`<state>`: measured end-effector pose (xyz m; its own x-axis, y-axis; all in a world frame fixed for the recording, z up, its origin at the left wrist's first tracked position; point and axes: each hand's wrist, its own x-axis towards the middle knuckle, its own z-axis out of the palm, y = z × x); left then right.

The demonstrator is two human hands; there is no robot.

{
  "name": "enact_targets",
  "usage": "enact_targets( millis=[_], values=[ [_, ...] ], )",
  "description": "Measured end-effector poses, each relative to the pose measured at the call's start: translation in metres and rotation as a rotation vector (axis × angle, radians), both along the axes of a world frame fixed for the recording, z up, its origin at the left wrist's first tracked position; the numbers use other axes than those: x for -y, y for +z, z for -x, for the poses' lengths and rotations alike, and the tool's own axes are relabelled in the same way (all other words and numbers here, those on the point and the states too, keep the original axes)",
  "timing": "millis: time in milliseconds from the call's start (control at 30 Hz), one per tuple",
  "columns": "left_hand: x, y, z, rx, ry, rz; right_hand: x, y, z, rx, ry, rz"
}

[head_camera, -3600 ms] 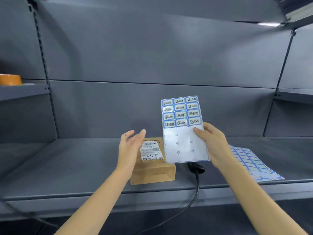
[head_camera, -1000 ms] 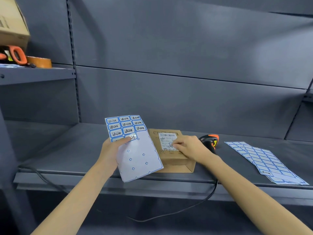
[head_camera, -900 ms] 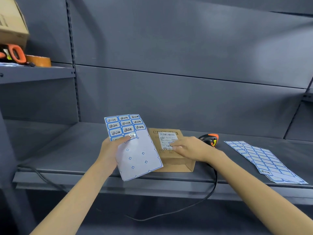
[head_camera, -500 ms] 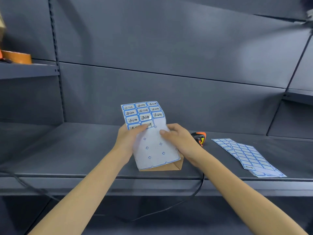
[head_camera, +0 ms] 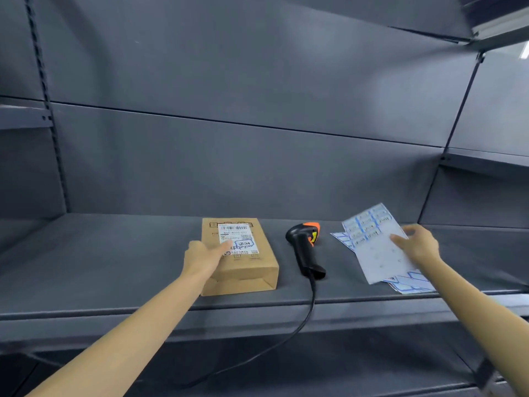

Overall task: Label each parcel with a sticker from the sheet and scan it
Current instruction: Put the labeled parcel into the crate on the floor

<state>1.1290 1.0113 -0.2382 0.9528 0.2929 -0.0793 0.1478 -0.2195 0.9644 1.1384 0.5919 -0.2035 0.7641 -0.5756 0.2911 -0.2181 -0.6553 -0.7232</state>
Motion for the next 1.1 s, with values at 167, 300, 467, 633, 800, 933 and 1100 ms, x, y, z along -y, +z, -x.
enact_targets(
  millis=[167,300,467,633,800,933,1100],
  values=[
    [-0.001,-0.006,-0.002,0.020,-0.035,0.018,0.024,-0.025,-0.005,-0.223,-0.071,0.130],
    [0.001,-0.012,0.006,0.117,0.003,0.078,0.016,-0.039,-0.001,-0.363,-0.160,0.293],
    [0.004,-0.018,0.026,0.314,-0.020,0.107,0.003,-0.045,0.000,-0.316,-0.175,0.403],
    [0.006,-0.017,0.038,0.415,0.003,0.159,-0.034,-0.033,-0.004,-0.192,-0.016,0.318],
    [0.018,0.003,0.043,0.503,-0.007,0.255,-0.098,-0.009,-0.001,-0.041,0.259,0.193],
    [0.039,0.027,0.044,0.568,-0.072,0.312,-0.138,0.023,0.009,-0.026,0.442,-0.038],
    [0.078,0.050,0.044,0.600,-0.136,0.345,-0.148,0.058,0.038,-0.070,0.752,-0.477]
  ],
)
